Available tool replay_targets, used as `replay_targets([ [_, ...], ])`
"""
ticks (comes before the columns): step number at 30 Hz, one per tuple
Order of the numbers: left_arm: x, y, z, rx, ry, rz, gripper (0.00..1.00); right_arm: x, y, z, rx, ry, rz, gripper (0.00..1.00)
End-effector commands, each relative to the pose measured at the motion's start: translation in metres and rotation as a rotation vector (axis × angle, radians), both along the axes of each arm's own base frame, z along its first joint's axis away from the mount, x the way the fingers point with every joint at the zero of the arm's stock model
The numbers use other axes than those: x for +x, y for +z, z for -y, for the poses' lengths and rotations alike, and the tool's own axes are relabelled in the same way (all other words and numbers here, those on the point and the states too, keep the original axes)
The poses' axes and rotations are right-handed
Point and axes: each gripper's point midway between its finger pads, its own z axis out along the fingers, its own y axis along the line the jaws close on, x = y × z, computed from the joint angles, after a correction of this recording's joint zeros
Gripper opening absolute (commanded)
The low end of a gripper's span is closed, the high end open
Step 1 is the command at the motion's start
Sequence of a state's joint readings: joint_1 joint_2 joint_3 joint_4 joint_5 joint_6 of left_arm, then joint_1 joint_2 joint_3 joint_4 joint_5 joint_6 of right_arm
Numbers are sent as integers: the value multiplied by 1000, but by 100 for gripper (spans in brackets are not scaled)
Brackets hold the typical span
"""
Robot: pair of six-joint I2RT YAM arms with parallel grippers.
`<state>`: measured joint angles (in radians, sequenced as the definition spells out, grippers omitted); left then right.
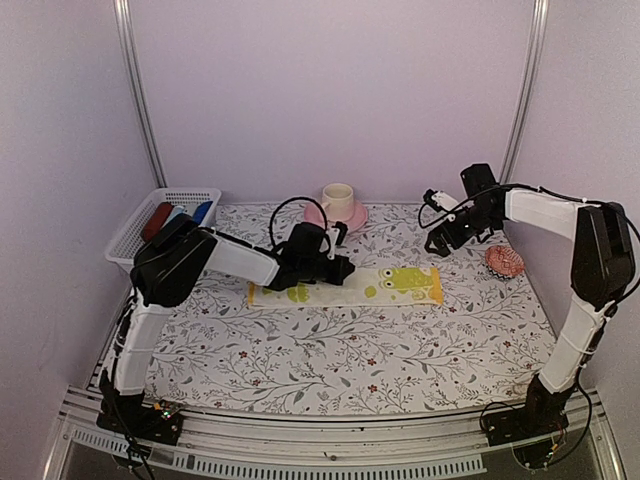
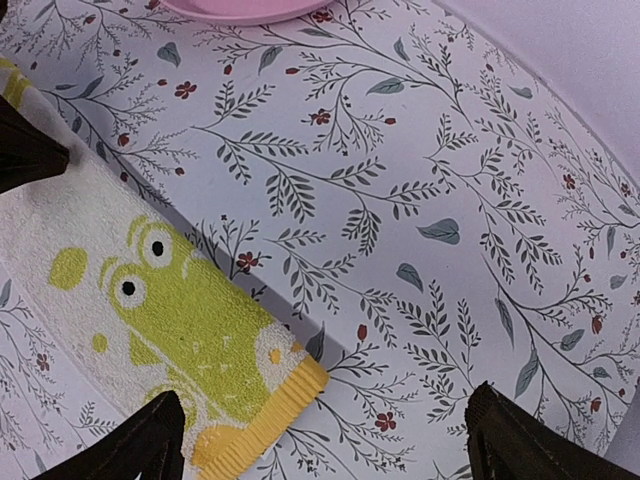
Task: Roll the towels
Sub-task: Smooth out the towel at the center of the board.
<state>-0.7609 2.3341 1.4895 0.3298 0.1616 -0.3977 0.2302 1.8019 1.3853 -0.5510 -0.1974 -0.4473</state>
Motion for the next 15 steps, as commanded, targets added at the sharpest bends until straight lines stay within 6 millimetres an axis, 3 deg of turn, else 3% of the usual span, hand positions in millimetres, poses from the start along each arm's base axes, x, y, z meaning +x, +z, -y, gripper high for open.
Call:
replay_targets([
  [1, 27, -5, -7, -64, 81, -23, 0, -3, 17, -6, 30, 15, 46, 99],
  [10, 34, -32, -14, 6, 137, -60, 0, -5, 13, -6, 31, 22, 37, 99],
  [13, 32, -27, -11, -20, 115, -46, 0, -4, 14, -6, 40, 5, 35, 99],
  [15, 32, -13, -8, -55, 101, -21, 5, -6, 11, -6, 66, -14, 13, 99],
])
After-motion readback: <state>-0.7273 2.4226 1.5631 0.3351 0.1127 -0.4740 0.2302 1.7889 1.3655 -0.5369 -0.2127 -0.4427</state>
